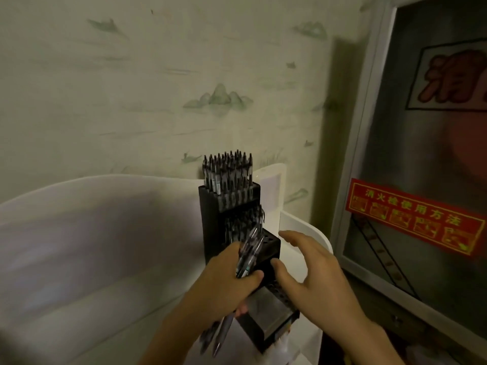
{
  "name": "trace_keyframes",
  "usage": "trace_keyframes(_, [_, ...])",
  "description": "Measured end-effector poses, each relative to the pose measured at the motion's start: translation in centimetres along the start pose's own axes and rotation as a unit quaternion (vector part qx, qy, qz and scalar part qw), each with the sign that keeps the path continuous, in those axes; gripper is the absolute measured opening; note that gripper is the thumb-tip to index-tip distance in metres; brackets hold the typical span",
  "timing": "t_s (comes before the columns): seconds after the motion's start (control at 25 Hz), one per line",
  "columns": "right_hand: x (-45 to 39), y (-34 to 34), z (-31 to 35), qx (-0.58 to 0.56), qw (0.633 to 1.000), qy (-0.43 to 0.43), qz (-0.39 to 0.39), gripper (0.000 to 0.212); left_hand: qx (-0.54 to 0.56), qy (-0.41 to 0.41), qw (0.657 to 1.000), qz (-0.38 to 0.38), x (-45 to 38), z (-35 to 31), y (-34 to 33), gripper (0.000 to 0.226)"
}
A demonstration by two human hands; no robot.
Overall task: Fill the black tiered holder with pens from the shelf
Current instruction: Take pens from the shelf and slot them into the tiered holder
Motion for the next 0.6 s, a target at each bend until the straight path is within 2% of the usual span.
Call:
trace_keyframes(0.08, [-2.0,-1.1,-1.7,-0.087,0.996,-0.019,-0.031,0.011,0.009,0.014,1.000,-0.008,-2.5,0.6,-0.6,0.017])
trace_keyframes(0.12, [-2.7,-1.6,-2.4,-0.142,0.988,-0.040,-0.042,0.011,0.003,0.020,1.000,-0.015,-3.5,0.9,-1.0,0.017])
trace_keyframes(0.2, [-3.8,-2.4,-3.2,-0.227,0.970,-0.084,-0.029,0.024,-0.039,0.006,0.999,-0.027,-5.0,1.5,-1.8,0.018])
trace_keyframes(0.4, [-7.0,-4.2,-4.9,-0.344,0.922,-0.171,0.042,0.020,-0.042,0.032,0.998,-0.035,-7.9,1.6,-3.3,0.019])
trace_keyframes(0.52, [-8.5,-4.1,-5.9,-0.395,0.895,-0.190,0.082,0.025,-0.078,0.034,0.995,-0.053,-8.8,1.5,-3.6,0.017])
trace_keyframes(0.6, [-9.5,-3.9,-6.2,-0.422,0.877,-0.204,0.104,0.027,-0.059,0.049,0.995,-0.067,-9.4,1.4,-3.7,0.016])
Point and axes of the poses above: each hand's wrist, its own x-axis away from the middle knuckle, its own y-axis out of the back of the hand, z = x × y, the point moved 1 cm from there along -x, towards the middle knuckle, and after that the axes turned 4 degrees about -z, right-handed, at the moved point
